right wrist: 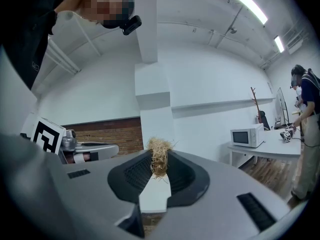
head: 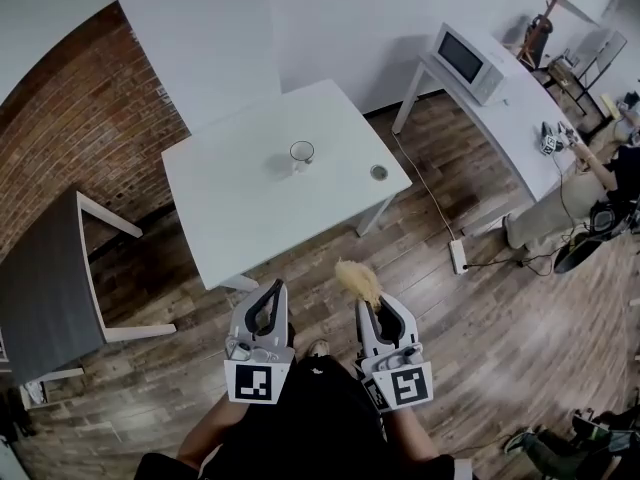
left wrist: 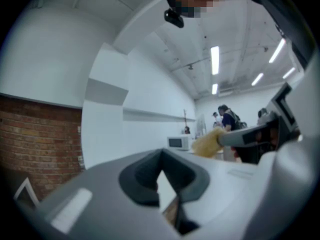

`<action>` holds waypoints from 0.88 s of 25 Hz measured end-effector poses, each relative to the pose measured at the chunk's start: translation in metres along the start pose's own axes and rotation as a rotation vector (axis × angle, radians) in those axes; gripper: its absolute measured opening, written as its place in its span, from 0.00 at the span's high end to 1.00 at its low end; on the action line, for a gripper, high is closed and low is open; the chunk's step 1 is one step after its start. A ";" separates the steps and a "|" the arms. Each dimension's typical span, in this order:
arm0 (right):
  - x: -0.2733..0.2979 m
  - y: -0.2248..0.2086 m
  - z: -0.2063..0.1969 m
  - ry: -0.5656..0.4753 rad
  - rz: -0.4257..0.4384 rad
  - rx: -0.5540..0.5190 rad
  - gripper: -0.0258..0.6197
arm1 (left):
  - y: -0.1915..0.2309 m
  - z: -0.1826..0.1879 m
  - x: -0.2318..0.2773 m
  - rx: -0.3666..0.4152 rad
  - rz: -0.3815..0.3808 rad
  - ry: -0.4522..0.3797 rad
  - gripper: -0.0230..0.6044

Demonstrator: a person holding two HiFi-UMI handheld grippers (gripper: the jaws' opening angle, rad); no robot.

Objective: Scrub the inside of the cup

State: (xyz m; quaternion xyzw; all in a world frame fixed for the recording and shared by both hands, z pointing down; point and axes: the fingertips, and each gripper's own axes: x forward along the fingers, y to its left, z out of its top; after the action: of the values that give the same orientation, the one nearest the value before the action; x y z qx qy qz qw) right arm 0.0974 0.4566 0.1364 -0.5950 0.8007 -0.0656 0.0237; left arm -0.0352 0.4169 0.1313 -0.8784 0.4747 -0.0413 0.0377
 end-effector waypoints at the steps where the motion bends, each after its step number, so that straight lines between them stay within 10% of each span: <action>1: 0.005 -0.002 -0.001 0.001 -0.001 0.004 0.87 | 0.002 -0.004 0.005 0.007 -0.004 0.014 0.96; 22: 0.193 -0.040 -0.015 0.104 -0.127 -0.040 0.87 | 0.138 -0.053 0.174 -0.013 -0.100 0.058 0.96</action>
State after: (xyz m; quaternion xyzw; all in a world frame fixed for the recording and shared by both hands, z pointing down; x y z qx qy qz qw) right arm 0.0779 0.2621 0.1648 -0.6408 0.7626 -0.0818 -0.0340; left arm -0.0599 0.1944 0.1756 -0.8997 0.4312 -0.0654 0.0159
